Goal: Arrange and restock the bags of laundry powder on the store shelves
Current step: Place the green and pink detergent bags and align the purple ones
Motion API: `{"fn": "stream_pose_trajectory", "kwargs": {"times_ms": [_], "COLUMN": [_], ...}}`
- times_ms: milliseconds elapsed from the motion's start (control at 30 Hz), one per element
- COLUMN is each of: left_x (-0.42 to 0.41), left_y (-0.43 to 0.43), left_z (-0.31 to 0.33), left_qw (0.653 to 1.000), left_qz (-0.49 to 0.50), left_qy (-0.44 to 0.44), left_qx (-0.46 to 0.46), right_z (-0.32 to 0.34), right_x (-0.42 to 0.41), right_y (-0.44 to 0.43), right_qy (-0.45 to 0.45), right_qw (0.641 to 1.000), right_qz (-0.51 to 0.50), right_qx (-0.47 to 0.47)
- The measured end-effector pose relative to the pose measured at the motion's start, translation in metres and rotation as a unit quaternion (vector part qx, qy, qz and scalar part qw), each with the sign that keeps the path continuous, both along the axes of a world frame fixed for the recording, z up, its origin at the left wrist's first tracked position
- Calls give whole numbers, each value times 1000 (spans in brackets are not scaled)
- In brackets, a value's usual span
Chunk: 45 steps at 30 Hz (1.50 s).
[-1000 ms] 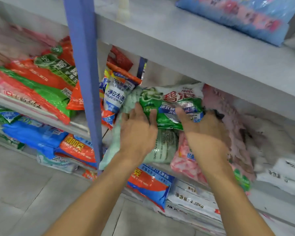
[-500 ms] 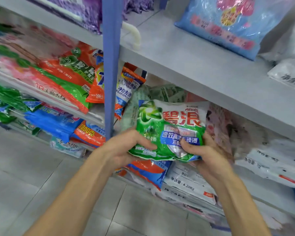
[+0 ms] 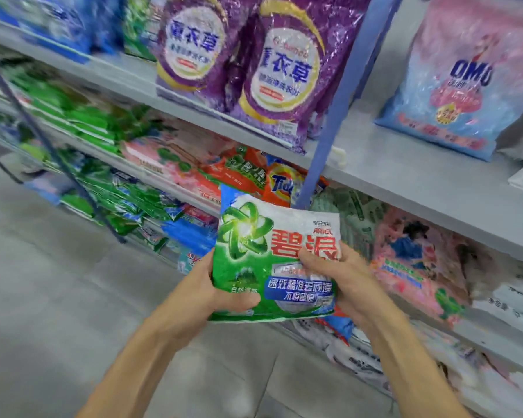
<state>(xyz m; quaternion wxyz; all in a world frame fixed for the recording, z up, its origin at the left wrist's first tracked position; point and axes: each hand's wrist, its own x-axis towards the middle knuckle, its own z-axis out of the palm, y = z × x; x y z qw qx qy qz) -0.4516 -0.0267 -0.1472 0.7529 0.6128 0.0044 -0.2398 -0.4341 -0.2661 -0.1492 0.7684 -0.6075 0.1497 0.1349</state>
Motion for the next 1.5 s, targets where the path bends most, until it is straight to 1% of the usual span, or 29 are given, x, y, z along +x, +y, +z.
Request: {"fn": "stream_pose_trajectory", "kwargs": {"times_ms": [133, 333, 400, 467, 600, 667, 767, 867, 967, 1033, 1133, 1233, 1400, 1500], "left_x": [9, 29, 35, 45, 78, 102, 139, 182, 230, 262, 304, 347, 409, 447], "left_y": [62, 155, 182, 203, 240, 257, 277, 295, 309, 314, 320, 322, 312, 308], "left_z": [37, 74, 83, 92, 106, 108, 109, 109, 110, 117, 127, 137, 155, 157], "left_qw": [998, 993, 992, 991, 988, 986, 988, 988, 984, 983, 979, 978, 983, 984], "left_qz": [52, 110, 123, 124, 145, 154, 139, 130, 144, 145, 158, 159, 130, 116], "left_qy": [13, -13, -23, -34, -53, -61, -69, -77, -100, -116, -124, -130, -126, -129], "left_qx": [-46, -32, -29, -29, -29, -26, -20, -34, -13, -9, -33, -32, -45, -38], "right_z": [32, 72, 81, 90, 108, 115, 120, 119, 121, 128, 141, 151, 167, 171], "right_x": [14, 36, 46, 56, 84, 101, 131, 167, 207, 235, 272, 300, 344, 370], "right_y": [71, 158, 184, 209, 255, 274, 296, 314, 331, 340, 349, 354, 358, 360], "right_qy": [-38, -95, -104, -105, -156, -171, -188, -194, -193, -197, -216, -226, -215, -213], "right_qw": [999, 991, 990, 991, 987, 985, 982, 981, 980, 979, 974, 969, 961, 953], "right_qz": [23, 93, 92, 76, 36, 19, 4, -8, -32, -47, -72, -97, -175, -215], "right_qx": [8, 23, 25, 29, 9, 5, -6, -4, 15, 15, 3, -1, 6, -10]}}
